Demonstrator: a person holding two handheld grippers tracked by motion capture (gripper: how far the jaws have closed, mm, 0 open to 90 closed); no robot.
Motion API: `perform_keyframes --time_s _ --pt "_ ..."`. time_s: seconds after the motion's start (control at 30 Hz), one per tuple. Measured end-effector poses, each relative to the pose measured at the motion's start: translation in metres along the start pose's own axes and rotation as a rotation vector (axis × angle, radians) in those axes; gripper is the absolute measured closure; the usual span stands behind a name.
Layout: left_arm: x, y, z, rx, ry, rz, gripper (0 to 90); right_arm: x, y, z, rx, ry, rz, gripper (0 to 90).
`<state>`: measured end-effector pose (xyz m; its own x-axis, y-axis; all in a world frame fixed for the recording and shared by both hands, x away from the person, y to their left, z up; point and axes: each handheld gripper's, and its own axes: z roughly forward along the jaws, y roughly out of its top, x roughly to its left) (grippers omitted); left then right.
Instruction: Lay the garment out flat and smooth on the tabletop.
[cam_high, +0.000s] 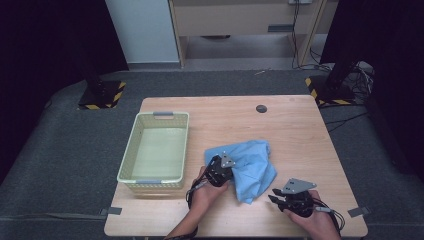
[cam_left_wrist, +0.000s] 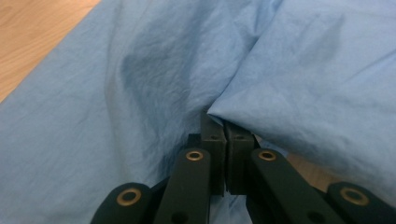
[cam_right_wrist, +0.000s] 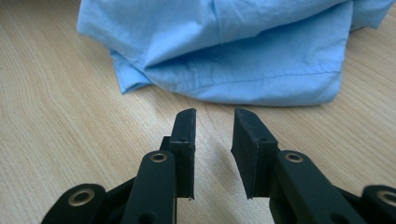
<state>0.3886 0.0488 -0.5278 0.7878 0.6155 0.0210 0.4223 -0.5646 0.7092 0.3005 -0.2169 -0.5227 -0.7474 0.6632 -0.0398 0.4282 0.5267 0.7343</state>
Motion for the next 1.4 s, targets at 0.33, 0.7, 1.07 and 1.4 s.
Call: perform_keyframes --time_s 0.33,0.7,1.07,1.4 --pt "-0.026 0.003 0.003 0.006 -0.037 0.053 89.3 0.003 0.003 0.003 -0.028 0.018 0.013 51.3" --pt "-0.041 0.001 0.001 0.005 -0.062 0.083 89.4 0.005 0.005 0.009 -0.018 0.05 -0.013 82.6" --pt "-0.055 0.014 -0.016 -0.045 -0.083 0.116 89.6 0.001 0.009 -0.003 -0.051 0.04 -0.015 89.8" --pt "-0.065 0.046 -0.056 -0.164 -0.085 0.159 89.8 -0.009 0.025 -0.035 -0.13 0.031 -0.013 89.9"
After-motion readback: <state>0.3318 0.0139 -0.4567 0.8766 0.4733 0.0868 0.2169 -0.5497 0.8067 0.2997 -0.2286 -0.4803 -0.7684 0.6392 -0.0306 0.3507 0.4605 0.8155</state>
